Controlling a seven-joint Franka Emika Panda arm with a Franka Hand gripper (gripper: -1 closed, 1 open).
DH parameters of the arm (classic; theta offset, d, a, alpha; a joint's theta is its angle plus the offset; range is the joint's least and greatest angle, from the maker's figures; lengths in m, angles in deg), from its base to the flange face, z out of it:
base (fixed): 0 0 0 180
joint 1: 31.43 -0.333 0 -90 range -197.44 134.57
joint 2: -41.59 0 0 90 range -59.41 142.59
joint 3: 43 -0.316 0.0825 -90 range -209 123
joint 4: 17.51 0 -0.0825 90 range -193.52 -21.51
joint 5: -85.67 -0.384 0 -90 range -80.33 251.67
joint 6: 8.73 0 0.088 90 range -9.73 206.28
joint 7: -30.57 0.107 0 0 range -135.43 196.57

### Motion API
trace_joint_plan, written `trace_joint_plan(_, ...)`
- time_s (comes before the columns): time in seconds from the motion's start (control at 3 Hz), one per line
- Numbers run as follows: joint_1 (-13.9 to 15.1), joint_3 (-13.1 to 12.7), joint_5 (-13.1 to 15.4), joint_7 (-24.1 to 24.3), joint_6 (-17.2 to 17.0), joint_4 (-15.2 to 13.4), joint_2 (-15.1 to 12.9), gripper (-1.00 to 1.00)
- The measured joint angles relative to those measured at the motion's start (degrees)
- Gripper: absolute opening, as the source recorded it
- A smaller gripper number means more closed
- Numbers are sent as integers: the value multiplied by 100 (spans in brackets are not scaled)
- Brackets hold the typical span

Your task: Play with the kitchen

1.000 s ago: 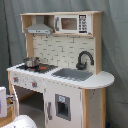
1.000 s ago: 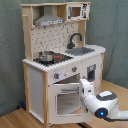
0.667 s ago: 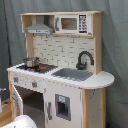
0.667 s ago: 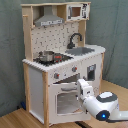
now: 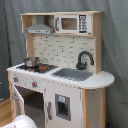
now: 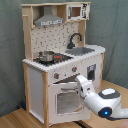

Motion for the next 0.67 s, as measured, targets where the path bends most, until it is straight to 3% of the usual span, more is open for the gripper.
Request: trace_joint_plan(0.67, -174, 419, -12, -1269, -74, 14, -104, 100)
